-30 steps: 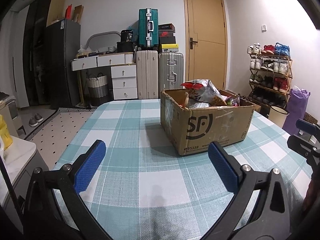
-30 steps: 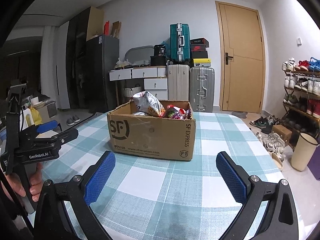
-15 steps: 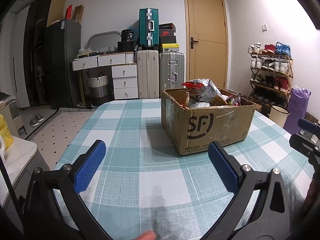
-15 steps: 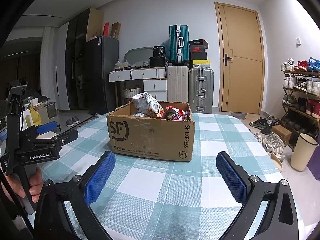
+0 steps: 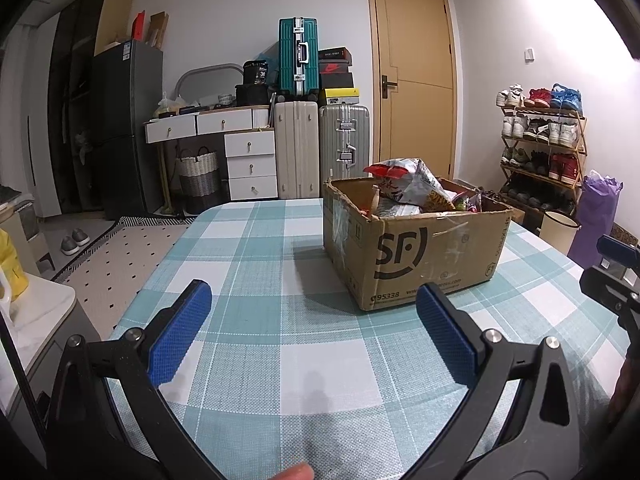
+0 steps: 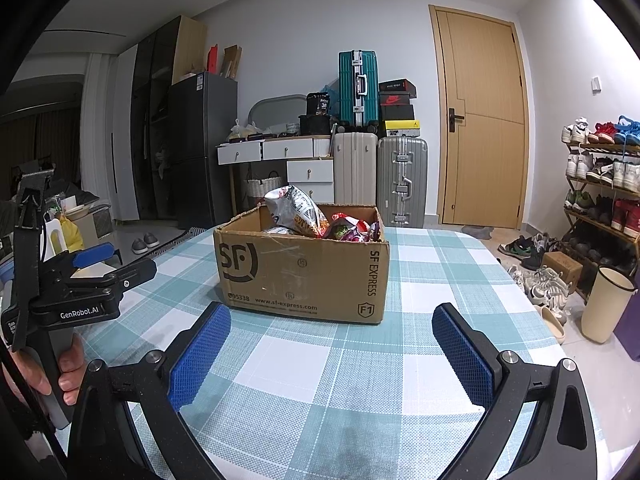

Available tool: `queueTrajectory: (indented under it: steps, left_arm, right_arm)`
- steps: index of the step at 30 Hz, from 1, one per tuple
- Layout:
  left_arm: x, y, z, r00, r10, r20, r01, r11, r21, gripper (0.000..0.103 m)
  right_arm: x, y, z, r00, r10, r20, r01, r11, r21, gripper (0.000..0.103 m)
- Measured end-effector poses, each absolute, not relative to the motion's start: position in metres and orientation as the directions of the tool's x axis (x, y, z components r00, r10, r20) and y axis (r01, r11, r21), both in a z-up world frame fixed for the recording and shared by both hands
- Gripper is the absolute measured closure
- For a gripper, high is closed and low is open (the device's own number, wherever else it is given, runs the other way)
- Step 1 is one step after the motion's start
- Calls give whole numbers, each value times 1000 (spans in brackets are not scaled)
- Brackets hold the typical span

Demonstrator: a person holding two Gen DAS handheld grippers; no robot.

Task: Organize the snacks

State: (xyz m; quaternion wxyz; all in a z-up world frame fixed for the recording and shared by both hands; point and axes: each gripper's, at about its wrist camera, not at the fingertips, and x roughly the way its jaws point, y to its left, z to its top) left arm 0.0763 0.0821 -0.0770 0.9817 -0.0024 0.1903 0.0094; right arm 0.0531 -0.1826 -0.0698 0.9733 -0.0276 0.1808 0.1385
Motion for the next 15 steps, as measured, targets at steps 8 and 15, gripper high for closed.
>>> queueTrajectory:
  steps: [8,15]
  left_arm:
    - [76,82,-77,927,17,-374,-19,1000,-1,1]
    - [77,82,-78,928,15,-373,-16,1000,-2,1]
  right_arm:
    - [51,-183,-68,896,259,-360,-279,960,-4,0]
    - [51,-183,-69,896,259,-360,-279,960,-4,0]
